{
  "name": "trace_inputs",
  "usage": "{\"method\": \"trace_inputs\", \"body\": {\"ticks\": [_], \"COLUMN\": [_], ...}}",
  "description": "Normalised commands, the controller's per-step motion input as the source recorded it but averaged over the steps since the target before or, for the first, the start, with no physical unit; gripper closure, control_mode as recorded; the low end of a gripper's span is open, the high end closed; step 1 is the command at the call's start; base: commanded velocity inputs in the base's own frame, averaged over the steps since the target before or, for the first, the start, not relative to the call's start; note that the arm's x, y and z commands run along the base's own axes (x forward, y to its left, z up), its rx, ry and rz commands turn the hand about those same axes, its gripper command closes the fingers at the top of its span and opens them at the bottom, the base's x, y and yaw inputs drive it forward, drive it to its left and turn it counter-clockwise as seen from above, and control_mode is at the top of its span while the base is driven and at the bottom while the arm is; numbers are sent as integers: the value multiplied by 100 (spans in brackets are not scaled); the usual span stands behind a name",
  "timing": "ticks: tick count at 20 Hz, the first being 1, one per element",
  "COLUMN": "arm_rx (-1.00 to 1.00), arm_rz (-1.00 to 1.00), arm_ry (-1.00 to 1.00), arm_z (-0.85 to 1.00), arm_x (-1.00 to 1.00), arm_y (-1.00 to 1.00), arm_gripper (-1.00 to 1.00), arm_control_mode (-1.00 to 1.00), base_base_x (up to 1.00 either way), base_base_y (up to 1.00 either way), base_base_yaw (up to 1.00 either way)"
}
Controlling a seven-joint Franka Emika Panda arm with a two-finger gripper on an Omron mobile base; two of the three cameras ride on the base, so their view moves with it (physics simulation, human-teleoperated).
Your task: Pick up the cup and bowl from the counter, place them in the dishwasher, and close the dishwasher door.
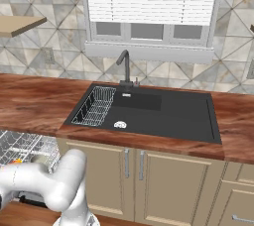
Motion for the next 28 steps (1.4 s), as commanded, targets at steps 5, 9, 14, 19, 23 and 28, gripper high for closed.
{"method": "trace_inputs", "body": {"ticks": [5, 9, 14, 19, 23, 28], "arm_rx": [16, 15, 9, 3, 0, 0], "arm_rz": [0, 0, 0, 0, 0, 0], "arm_ry": [0, -3, -4, -7, -8, -10], "arm_z": [12, 15, 7, 0, 0, 0], "arm_x": [100, 100, 100, 100, 99, 87], "arm_y": [-48, -56, -50, -40, -39, -32], "arm_gripper": [-100, -100, -100, -100, -100, -100], "arm_control_mode": [-100, -100, -100, -100, -100, -100], "base_base_x": [0, 0, 0, 0, 0, 0], "base_base_y": [0, 0, 0, 0, 0, 0], "base_base_yaw": [0, 0, 0, 0, 0, 0]}}
